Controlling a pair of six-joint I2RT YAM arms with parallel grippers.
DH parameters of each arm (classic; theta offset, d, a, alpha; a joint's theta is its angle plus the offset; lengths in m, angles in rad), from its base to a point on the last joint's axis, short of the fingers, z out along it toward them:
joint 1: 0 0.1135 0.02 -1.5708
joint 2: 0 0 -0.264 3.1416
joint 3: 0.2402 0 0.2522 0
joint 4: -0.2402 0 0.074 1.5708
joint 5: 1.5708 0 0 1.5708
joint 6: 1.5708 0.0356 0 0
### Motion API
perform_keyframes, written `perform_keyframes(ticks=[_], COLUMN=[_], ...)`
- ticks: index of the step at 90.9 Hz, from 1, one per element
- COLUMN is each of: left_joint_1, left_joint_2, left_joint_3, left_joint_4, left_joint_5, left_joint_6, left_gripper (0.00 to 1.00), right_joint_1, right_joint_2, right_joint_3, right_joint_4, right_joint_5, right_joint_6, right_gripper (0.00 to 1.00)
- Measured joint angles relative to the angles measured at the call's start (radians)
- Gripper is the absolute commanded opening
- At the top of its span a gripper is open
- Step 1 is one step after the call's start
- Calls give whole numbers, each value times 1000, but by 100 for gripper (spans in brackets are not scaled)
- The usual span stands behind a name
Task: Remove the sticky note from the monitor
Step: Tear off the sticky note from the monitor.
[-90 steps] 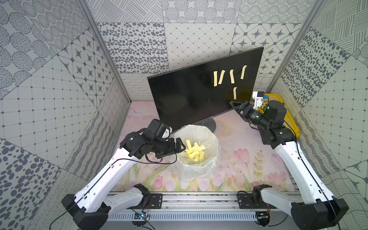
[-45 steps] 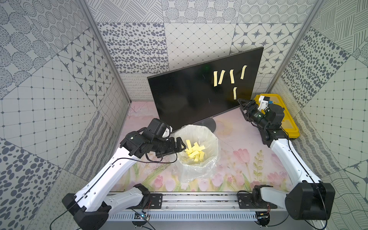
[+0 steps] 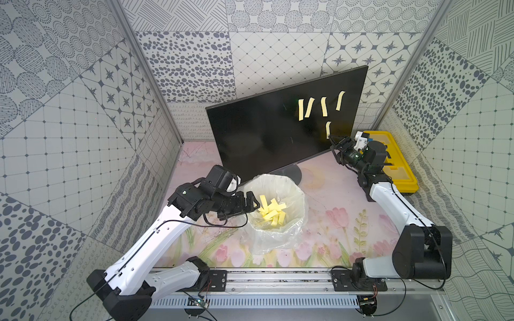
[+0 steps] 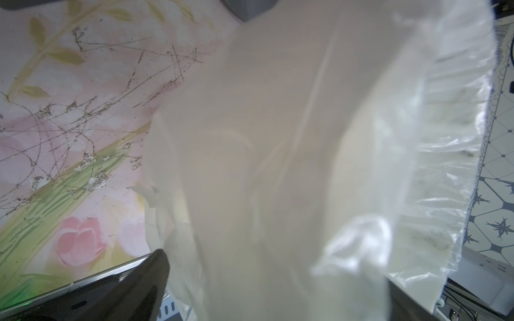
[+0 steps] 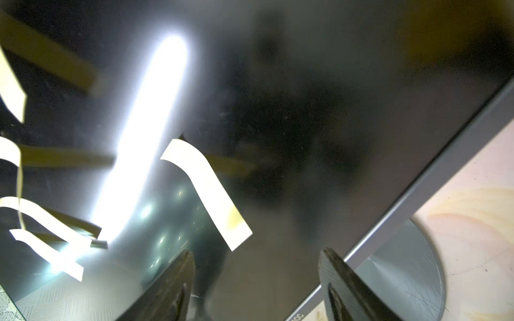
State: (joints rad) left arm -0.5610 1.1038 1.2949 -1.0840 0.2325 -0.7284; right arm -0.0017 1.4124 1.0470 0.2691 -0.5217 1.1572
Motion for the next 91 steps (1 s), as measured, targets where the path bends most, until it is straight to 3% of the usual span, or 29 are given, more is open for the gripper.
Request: perform_keyframes(ticks=[32, 53, 91], left_joint_1=[0, 0, 0], left_joint_2=[0, 0, 0], left_joint_3=[0, 0, 0], left_joint_4=[-2, -2, -2], left_joint_5=[0, 0, 0], left_joint_6=[0, 0, 0], left_gripper=[99, 99, 99], right_joint_1=[-1, -1, -3], right_joint_2=[64, 75, 88], right_joint_3=[74, 90, 90], right_joint_4=[51, 66, 102], right_joint_5=[-12, -29, -57], right_joint_6=[23, 37, 51], right_gripper=[66, 53, 39])
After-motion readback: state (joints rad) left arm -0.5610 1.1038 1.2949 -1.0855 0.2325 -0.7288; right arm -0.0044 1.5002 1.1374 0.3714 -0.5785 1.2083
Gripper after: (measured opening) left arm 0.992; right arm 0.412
